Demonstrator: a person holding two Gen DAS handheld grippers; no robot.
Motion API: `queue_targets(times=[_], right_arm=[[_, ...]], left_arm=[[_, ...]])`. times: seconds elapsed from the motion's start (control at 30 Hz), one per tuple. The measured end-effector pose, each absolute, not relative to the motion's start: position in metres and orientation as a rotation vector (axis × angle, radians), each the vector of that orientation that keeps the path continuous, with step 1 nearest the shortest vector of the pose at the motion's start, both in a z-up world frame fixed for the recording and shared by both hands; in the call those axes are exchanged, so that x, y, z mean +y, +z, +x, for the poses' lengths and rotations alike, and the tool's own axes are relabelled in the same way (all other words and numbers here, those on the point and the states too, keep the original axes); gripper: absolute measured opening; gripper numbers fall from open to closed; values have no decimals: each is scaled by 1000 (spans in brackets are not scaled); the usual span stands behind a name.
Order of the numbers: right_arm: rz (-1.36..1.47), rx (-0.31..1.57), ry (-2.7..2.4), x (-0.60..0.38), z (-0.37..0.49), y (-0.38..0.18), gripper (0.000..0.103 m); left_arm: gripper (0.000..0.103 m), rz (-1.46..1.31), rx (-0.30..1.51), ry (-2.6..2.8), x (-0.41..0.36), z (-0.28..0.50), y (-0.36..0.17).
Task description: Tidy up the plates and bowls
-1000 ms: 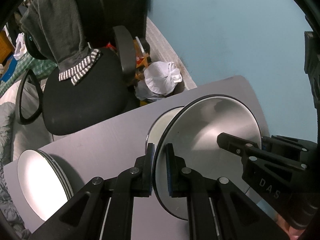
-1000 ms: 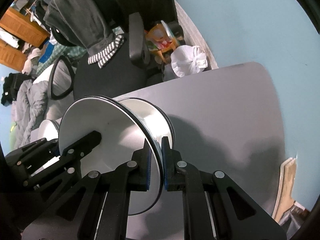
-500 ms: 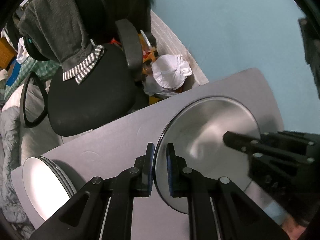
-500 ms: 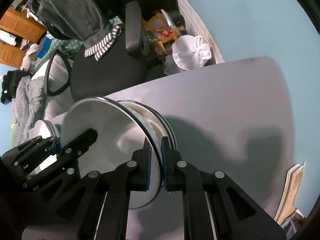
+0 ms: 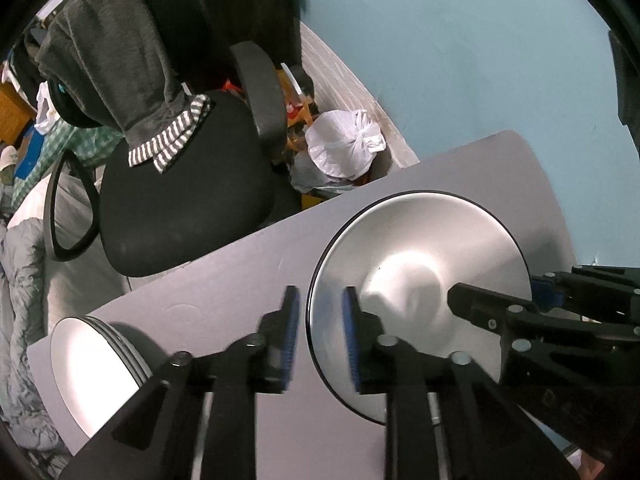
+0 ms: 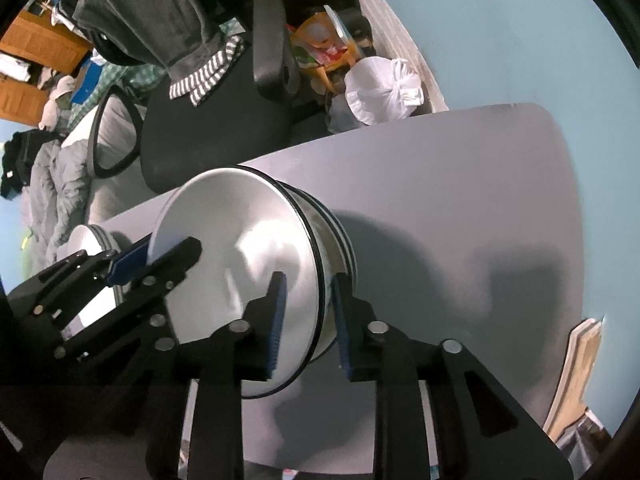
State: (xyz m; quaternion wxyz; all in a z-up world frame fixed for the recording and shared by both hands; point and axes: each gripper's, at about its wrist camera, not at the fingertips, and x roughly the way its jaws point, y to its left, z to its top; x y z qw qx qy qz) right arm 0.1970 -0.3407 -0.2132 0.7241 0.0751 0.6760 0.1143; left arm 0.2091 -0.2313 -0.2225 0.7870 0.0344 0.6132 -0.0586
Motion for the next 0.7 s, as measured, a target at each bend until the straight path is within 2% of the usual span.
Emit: queue_targets(times=[0.13,0.27,0.43,0.5,0.7], right_arm=[[186,1470,235,-343,193,-205,32],[156,1427,199,-344,190,-196,46],[122,1379,175,-345,189,-182,52],[107,1356,168,-346,188,-175,56],[64,1296,147,-347,180,-153,63]], left_arm=[[29,67,1289,-135,-229,204,-214],[29,60,1283,-135,-228,200,-209],[30,39,1267,-138,-224,193,-199],[39,32,1254,-138,-221,190,-193],[46,0,1215,-138,-212,179,-171]])
